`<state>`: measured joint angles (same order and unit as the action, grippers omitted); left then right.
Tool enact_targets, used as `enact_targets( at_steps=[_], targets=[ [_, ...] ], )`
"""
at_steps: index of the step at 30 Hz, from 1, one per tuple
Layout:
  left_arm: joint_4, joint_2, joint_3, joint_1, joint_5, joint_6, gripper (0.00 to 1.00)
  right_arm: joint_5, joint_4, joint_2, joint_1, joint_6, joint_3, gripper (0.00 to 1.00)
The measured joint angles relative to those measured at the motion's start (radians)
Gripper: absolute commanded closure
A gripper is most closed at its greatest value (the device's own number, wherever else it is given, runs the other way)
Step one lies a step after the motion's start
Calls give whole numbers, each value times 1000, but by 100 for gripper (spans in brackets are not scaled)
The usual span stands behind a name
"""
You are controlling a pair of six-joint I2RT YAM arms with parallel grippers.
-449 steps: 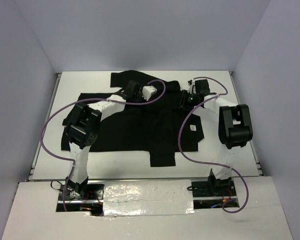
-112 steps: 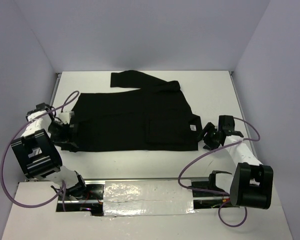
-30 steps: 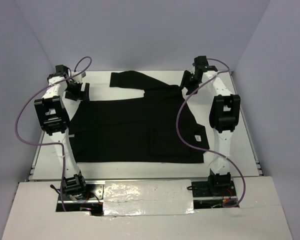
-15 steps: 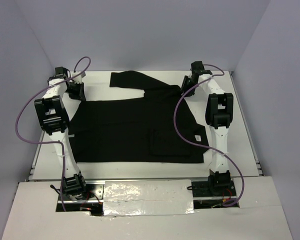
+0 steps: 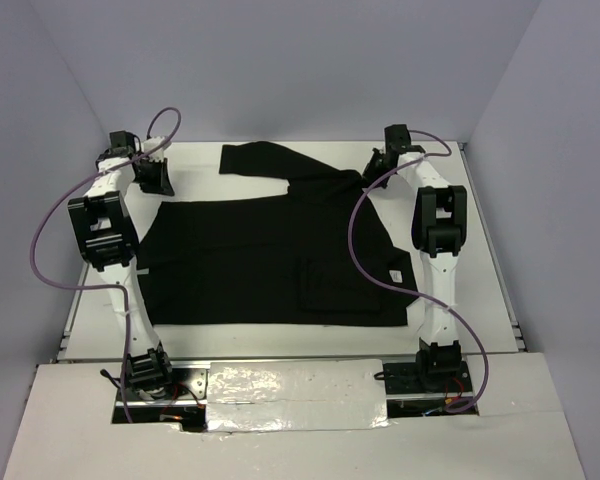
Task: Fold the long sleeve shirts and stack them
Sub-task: Fold the shirt
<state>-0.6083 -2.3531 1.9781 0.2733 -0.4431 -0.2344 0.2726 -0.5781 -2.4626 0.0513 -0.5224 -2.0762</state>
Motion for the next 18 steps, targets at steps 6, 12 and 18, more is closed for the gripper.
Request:
enact_targets(
  at_steps=[6, 12, 18],
  targets=[
    [119, 83, -30, 1, 21, 37, 100, 3, 51, 7, -11, -20, 24, 100],
    [66, 90, 35, 3, 36, -11, 36, 23, 59, 7, -13, -21, 24, 91],
    [-56, 76, 46, 14, 126, -58, 29, 30, 61, 20, -13, -7, 51, 79]
  ],
)
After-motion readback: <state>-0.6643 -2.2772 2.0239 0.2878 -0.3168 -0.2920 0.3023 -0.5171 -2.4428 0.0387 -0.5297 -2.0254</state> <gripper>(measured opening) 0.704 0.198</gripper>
